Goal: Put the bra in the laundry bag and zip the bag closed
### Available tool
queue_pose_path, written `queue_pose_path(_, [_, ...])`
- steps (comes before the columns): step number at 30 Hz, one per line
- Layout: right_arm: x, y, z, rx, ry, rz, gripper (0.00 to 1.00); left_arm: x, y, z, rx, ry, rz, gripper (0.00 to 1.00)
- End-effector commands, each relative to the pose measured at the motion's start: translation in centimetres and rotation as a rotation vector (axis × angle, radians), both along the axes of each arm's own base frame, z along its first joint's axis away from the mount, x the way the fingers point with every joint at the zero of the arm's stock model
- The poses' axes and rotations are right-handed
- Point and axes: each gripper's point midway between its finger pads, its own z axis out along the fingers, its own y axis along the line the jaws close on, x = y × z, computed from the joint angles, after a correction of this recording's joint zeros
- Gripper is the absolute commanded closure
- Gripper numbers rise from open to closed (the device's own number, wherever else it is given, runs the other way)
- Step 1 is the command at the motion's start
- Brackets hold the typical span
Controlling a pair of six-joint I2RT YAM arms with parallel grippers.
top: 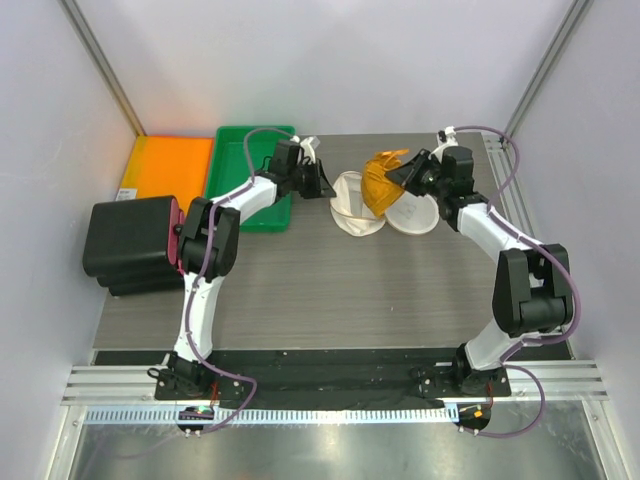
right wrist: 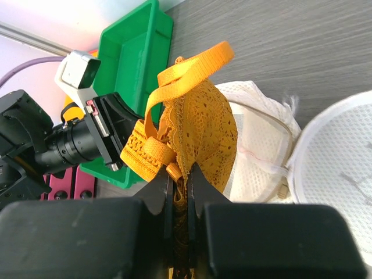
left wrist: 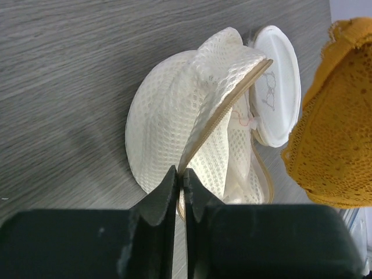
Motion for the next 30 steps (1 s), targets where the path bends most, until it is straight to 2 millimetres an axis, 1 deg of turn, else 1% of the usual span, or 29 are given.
queue_pose_path(1, [1.9, 1.1, 3.2, 0.028, -0.132, -0.019, 0.99, 0.0, -0.7, 2.5, -0.054, -0.035, -0.042, 0.97])
queue_pose_path(2, [2.0, 1.4, 3.1, 0.035, -0.135, -0.021, 0.99, -0.1, -0.7, 2.6, -0.060, -0.032, -0.042, 0.98])
queue_pose_path(3, [2.7, 1.8, 2.8, 0.033, -0.142, -0.028, 0.99, -0.6, -0.7, 2.7, -0.069, -0.026, -0.050, 0.98])
queue_pose_path(4, [2.7, 2.7, 3.0, 0.035, -0.152, -0.012, 0.99, -0.6, -0.8, 3.0, -0.078, -0.037, -0.051, 0.98])
queue_pose_path(6, [3.4, 3.5, 3.0, 0.028, -0.161, -0.005, 0.99, -1.1, -1.0, 3.0, -0.092, -0.030, -0.060, 0.99])
queue_pose_path(7, [3.7, 4.0, 2.0, 0.018, -0.135, 0.002, 0.99, -1.1, -1.1, 3.3, -0.099, -0.039, -0.062, 1.00])
queue_pose_path(8, [3.7, 4.7, 1.8, 0.013, -0.126, 0.017, 0.99, -1.2, -1.0, 3.2, -0.100, -0.038, -0.062, 1.00])
queue_pose_path(9, [3.5, 4.9, 1.2, 0.006, -0.111, 0.024, 0.99, -1.2, -0.9, 3.2, -0.099, -0.038, -0.057, 1.00])
queue_pose_path(10, [3.2, 4.9, 1.3, 0.001, -0.112, 0.020, 0.99, -1.2, -1.0, 3.6, -0.103, -0.048, -0.059, 1.00])
queue_pose_path(11, [2.7, 5.3, 0.8, -0.010, -0.107, 0.030, 0.99, -1.1, -0.9, 3.7, -0.104, -0.054, -0.057, 1.00])
queue_pose_path(12, [2.4, 5.2, 0.3, -0.038, -0.096, 0.033, 0.99, -1.2, -0.9, 3.6, -0.102, -0.051, -0.055, 1.00])
queue_pose_path(13, [2.1, 4.9, 0.6, -0.060, -0.105, 0.017, 0.99, -1.1, -1.0, 3.8, -0.102, -0.058, -0.053, 1.00])
queue_pose_path(15, [1.3, 5.0, -0.2, -0.111, -0.098, 0.026, 0.99, -1.2, -1.2, 3.9, -0.103, -0.059, -0.057, 1.00])
queue_pose_path(16, [1.1, 4.8, -0.4, -0.155, -0.116, 0.040, 0.99, -1.3, -1.3, 3.9, -0.104, -0.057, -0.058, 1.00])
queue_pose_path(18, [0.8, 5.0, -1.0, -0.189, -0.118, 0.081, 0.99, -1.5, -1.5, 4.0, -0.111, -0.053, -0.065, 1.00])
queue_pose_path(20, [0.4, 4.7, -2.3, -0.245, -0.103, 0.103, 0.99, -1.4, -1.7, 5.1, -0.131, -0.082, -0.072, 1.00])
queue_pose_path(22, [0.0, 4.9, -2.8, -0.255, -0.110, 0.125, 0.99, -1.7, -1.9, 5.6, -0.140, -0.098, -0.079, 1.00])
queue_pose_path(23, [-0.4, 4.9, -3.6, -0.256, -0.094, 0.132, 0.99, -1.9, -2.0, 6.7, -0.154, -0.116, -0.081, 1.00])
queue_pose_path(24, [-0.6, 4.9, -3.9, -0.251, -0.084, 0.142, 0.99, -2.2, -1.8, 6.3, -0.153, -0.113, -0.077, 1.00])
queue_pose_path(25, [-0.9, 5.0, -4.3, -0.250, -0.070, 0.143, 0.99, -2.1, -2.0, 7.1, -0.168, -0.149, -0.077, 1.00])
queue_pose_path(26, [-1.2, 4.9, -4.9, -0.239, -0.048, 0.138, 0.99, -2.5, -2.0, 6.9, -0.165, -0.155, -0.072, 1.00])
queue_pose_path(27, [-1.5, 5.0, -4.9, -0.229, -0.048, 0.152, 0.99, -2.3, -2.0, 7.7, -0.169, -0.185, -0.065, 1.00])
queue_pose_path(29, [-1.9, 5.2, -4.7, -0.219, -0.049, 0.162, 0.99, -2.6, -2.5, 8.1, -0.167, -0.205, -0.080, 1.00])
queue_pose_path(30, [-2.0, 5.4, -4.3, -0.210, -0.061, 0.173, 0.99, -2.7, -2.7, 7.8, -0.162, -0.197, -0.089, 1.00])
